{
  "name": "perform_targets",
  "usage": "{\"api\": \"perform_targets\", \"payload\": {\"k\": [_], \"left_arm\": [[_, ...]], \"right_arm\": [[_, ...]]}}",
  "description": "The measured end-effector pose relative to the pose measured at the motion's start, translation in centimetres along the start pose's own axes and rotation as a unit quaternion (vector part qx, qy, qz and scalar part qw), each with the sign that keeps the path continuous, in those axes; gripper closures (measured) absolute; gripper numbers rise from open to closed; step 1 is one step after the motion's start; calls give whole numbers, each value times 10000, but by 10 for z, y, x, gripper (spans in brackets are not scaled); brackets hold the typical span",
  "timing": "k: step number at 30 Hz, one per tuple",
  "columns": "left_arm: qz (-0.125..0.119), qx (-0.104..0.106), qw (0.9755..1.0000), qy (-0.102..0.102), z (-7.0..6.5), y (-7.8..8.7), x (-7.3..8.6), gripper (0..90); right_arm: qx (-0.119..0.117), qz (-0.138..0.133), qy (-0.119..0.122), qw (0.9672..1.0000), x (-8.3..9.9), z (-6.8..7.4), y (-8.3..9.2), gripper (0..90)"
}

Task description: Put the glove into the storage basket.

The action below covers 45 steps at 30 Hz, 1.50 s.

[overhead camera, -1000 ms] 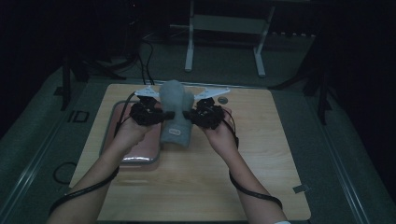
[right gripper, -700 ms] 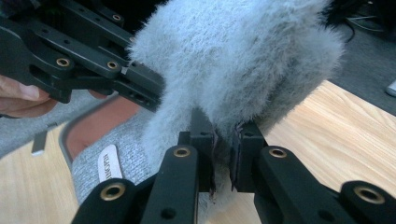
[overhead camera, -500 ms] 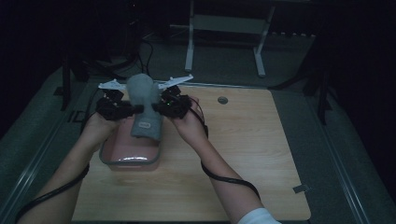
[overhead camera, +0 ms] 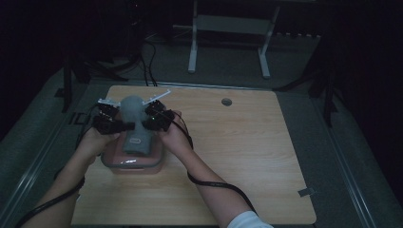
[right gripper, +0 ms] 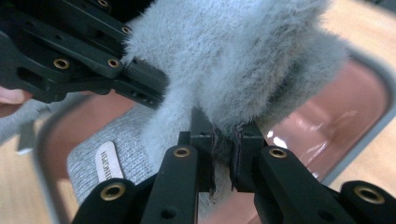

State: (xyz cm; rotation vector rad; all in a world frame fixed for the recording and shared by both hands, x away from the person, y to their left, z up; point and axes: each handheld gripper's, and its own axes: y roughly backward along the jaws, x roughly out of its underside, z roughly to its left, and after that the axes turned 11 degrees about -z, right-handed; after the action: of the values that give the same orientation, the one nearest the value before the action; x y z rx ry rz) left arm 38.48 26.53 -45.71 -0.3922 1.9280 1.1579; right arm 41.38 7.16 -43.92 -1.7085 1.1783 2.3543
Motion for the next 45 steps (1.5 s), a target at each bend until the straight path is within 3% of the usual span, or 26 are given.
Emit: {"api": "perform_targets", "payload": {"k": [4, 7, 16, 20, 25, 28, 32, 36, 39, 45], "left_arm": [[352, -113, 9992, 160, 3, -16, 9, 801], [575, -221, 9980, 107, 4, -27, 12, 800], [1010, -388, 9941, 82, 5, -51, 15, 798], [1142, -521, 9920, 120, 6, -60, 16, 796], [1245, -622, 9902, 83, 6, -66, 18, 767], [1069, -653, 9920, 124, 5, -63, 17, 702], [489, -717, 9961, 168, 2, -49, 12, 550], [-134, -843, 9962, 160, -2, -28, 4, 355], [-343, -653, 9973, 15, -9, -16, 0, 254], [-594, -414, 9970, -273, -31, -5, 4, 184]], "right_arm": [[170, 334, 1, 9993, 12, -2, -19, 821], [300, 535, -137, 9980, 19, -2, -29, 821], [560, 956, -100, 9938, 27, -5, -46, 775], [622, 935, -50, 9937, 29, -6, -45, 708], [562, 638, -2, 9964, 25, -9, -31, 658], [459, 472, -51, 9978, 19, -12, -20, 609], [320, 340, 20, 9989, 16, -18, -6, 553], [-30, 197, -23, 9998, 16, -27, 8, 446], [-126, 118, 99, 9998, 18, -30, 18, 348], [-582, -2, 10, 9983, 24, -37, 36, 213]]}}
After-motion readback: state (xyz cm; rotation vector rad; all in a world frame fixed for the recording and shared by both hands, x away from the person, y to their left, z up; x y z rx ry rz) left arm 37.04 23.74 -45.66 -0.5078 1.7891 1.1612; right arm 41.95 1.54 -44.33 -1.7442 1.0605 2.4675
